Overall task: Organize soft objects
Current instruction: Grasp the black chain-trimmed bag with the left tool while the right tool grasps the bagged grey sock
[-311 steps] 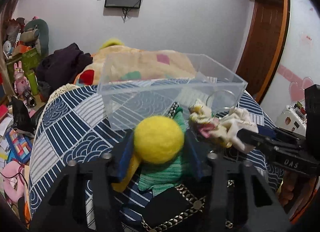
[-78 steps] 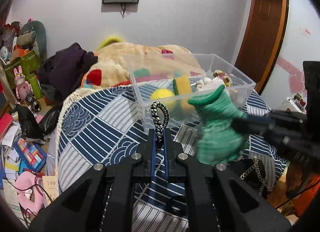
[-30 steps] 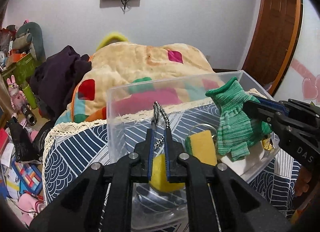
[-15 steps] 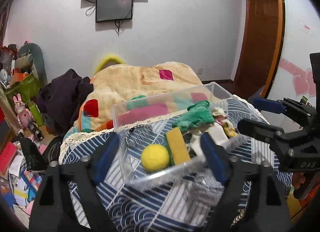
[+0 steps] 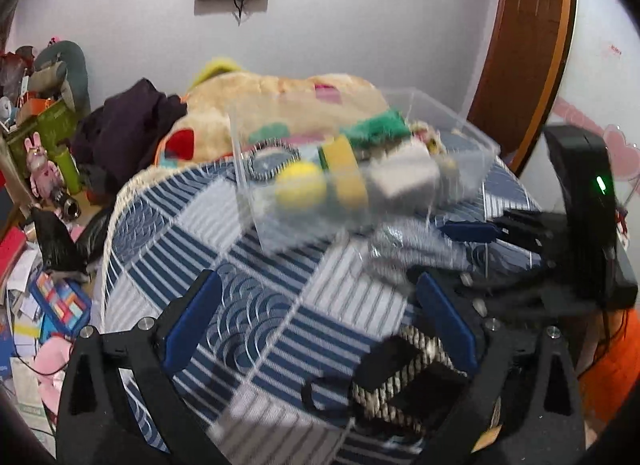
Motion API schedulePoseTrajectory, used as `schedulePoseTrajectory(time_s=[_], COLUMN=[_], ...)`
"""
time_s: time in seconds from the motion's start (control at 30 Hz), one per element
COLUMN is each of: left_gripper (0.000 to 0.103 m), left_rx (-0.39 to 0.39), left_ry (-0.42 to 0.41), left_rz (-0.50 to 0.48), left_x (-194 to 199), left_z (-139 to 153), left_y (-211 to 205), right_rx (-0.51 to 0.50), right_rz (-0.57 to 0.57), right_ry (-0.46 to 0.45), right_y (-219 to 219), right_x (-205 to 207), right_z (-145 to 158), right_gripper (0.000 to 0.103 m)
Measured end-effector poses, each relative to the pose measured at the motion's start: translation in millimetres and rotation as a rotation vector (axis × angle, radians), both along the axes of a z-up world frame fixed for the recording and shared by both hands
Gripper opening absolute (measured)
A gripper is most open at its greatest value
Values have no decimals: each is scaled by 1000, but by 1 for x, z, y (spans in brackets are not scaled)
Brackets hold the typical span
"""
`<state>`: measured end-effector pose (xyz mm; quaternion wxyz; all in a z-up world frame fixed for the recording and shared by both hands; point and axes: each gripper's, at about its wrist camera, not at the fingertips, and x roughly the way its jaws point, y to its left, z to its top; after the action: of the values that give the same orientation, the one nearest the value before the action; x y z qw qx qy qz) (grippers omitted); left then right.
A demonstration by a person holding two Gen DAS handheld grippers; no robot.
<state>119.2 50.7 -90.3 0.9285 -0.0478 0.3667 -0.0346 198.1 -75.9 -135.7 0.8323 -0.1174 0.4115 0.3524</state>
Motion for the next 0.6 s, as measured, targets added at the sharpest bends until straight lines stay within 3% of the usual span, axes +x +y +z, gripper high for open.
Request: schedulePoseTrajectory(time_s=[0.17,0.47,0.53,0.6], left_gripper=[99,99,93,78], left_rx=[-23,-85,-97,-80], left_ry=[43,112,110,95], left_rz=[-34,-103,-117,-125], left_x=[-13,-18,-19,-21], left_z=[-17,-45,-49,-51], left_y=[-12,-44,-51,-58], right_rx=[31,83,92,98], right_rz=[-17,-134,-150,-162], right_ry=[-25,-127,-133,-136], right_y=[-8,-54,-60,-63], right_x=[-12,-41,-44,-47], right_z=[4,27,30,31], right_gripper=[29,26,26,26])
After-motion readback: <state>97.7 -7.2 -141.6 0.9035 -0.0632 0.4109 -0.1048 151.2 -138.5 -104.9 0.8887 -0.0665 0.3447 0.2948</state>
